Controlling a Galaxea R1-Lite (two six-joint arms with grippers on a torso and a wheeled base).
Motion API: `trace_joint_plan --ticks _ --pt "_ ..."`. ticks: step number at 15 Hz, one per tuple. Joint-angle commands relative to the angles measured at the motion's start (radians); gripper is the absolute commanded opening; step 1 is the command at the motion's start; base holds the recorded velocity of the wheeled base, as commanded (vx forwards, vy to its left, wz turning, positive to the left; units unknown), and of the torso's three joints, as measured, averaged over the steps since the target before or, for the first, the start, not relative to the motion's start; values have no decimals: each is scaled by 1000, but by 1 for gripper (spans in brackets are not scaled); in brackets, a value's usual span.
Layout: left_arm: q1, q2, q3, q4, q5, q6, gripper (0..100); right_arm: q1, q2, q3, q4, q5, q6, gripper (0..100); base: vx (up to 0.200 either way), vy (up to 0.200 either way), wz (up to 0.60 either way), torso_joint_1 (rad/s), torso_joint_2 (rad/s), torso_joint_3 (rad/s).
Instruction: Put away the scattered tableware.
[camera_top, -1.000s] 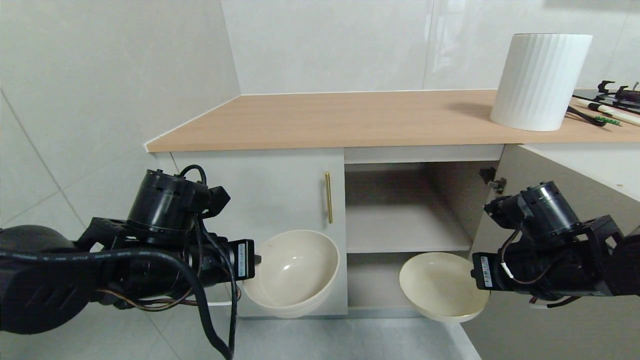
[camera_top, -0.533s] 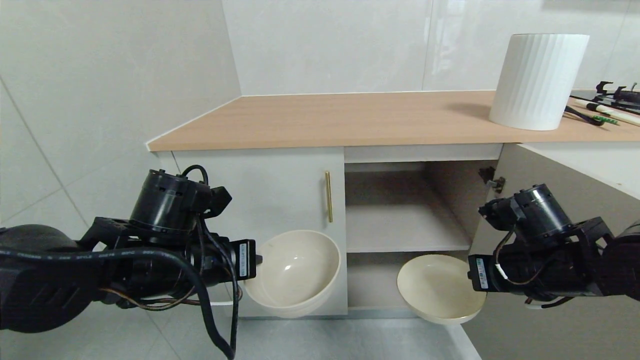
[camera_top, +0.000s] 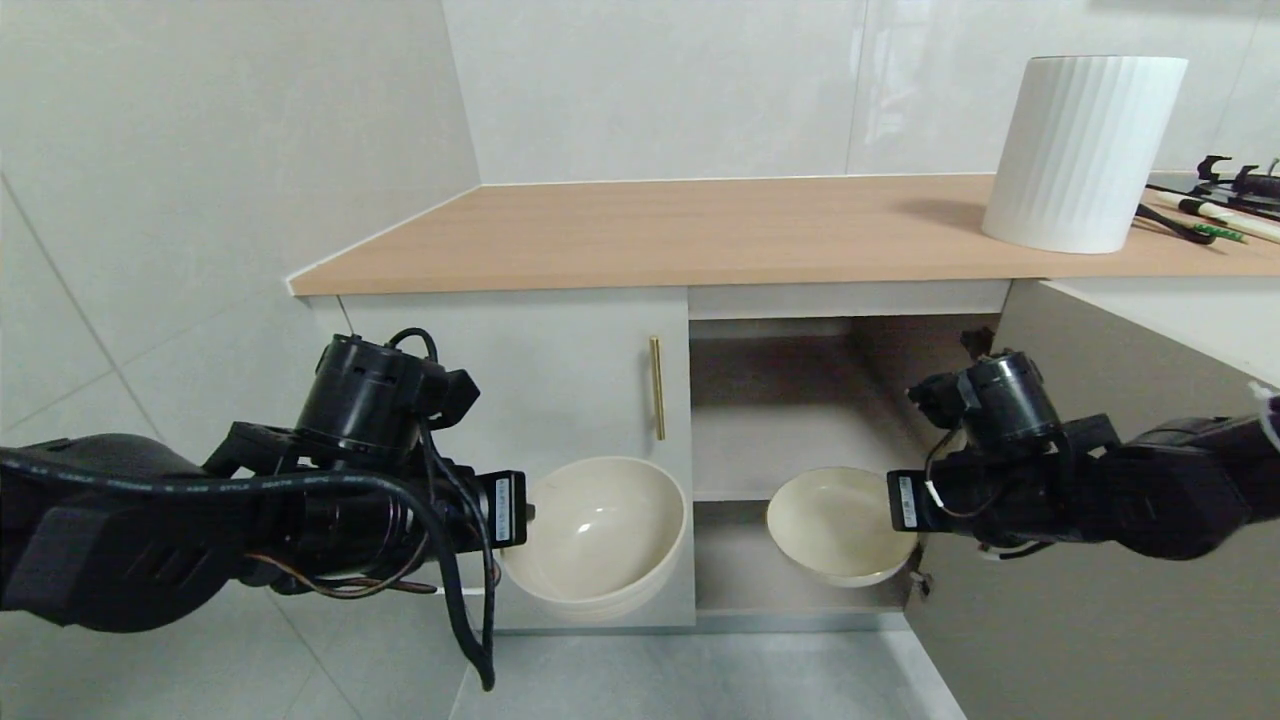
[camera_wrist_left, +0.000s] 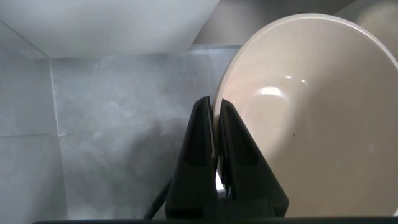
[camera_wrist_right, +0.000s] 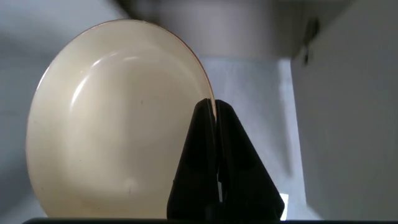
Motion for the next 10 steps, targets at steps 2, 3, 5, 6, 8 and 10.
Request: trace_joint_plan --ticks 2,3,5,6,8,10 --pt "0 27 -20 0 1 -6 0 -47 240 -215 -21 -2 -24 0 0 0 0 0 0 0" --pt "2 33 -20 0 3 -6 0 -63 344 -328 -19 -9 -23 0 0 0 0 0 0 0" --pt "2 36 -19 0 4 -6 0 -72 439 -429 -19 -29 -20 0 0 0 0 0 0 0" --pt "2 36 -19 0 8 -7 0 -78 490 -482 -19 -55 -21 0 0 0 0 0 0 0" --pt "2 35 -16 0 9 -9 0 -90 566 -578 -19 -74 -26 0 0 0 0 0 0 0" --pt "2 35 -13 0 9 -9 0 -99 640 -709 2 -80 -32 0 0 0 0 0 0 0"
